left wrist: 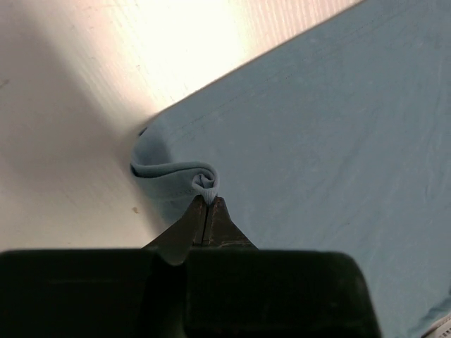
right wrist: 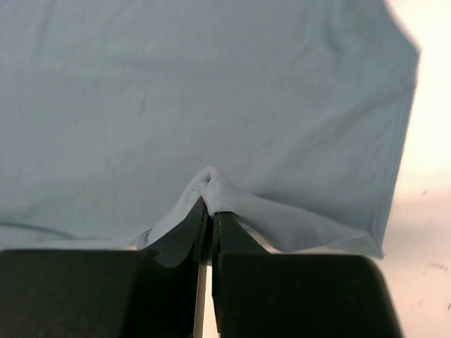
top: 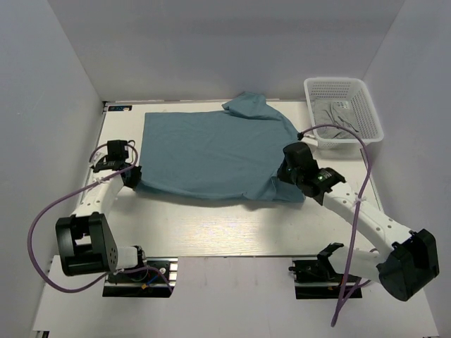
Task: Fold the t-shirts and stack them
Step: Fold the flattened tshirt in 1/3 of the way
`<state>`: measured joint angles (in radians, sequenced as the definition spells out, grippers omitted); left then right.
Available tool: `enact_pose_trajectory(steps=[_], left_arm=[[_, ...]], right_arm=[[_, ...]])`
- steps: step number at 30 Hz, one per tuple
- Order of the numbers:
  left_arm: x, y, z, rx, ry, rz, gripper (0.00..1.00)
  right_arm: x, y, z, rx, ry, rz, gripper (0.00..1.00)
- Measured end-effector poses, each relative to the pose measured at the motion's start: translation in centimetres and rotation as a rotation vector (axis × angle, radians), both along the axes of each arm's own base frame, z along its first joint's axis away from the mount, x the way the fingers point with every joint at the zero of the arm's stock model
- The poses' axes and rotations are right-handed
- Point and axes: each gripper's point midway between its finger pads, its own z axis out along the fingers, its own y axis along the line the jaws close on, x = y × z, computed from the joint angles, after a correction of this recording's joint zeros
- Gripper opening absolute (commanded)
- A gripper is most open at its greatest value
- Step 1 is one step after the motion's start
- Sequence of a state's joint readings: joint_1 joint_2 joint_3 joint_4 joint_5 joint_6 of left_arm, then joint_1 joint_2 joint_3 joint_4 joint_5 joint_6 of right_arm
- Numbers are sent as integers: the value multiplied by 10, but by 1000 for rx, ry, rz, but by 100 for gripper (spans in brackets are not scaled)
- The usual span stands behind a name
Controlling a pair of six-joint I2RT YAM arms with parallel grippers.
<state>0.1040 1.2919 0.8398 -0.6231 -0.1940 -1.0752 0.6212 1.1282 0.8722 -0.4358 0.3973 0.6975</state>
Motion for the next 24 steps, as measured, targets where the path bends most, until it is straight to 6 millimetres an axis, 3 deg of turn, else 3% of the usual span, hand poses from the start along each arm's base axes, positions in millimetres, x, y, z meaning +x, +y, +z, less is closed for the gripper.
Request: enact_pose_trajectory(steps=[9,20,22,23,24], left_arm=[[42,2,-5,-14,9,0,0],[83,6,-26,-16,19,-1,0],[93,8,-28,-11,18,1,10],[99,10,-30,-6,18,2,26],[105,12,-32,1,20,2,59]], right_arm=[[70,-3,22,6,-73,-31,0],[146,-3,3,-12,-39,28,0],[160,-2,-3,-15,-28,35,0],[168,-2,-6,-17,-22,36,0],[175,-3,-11,-19,-11,34,16]])
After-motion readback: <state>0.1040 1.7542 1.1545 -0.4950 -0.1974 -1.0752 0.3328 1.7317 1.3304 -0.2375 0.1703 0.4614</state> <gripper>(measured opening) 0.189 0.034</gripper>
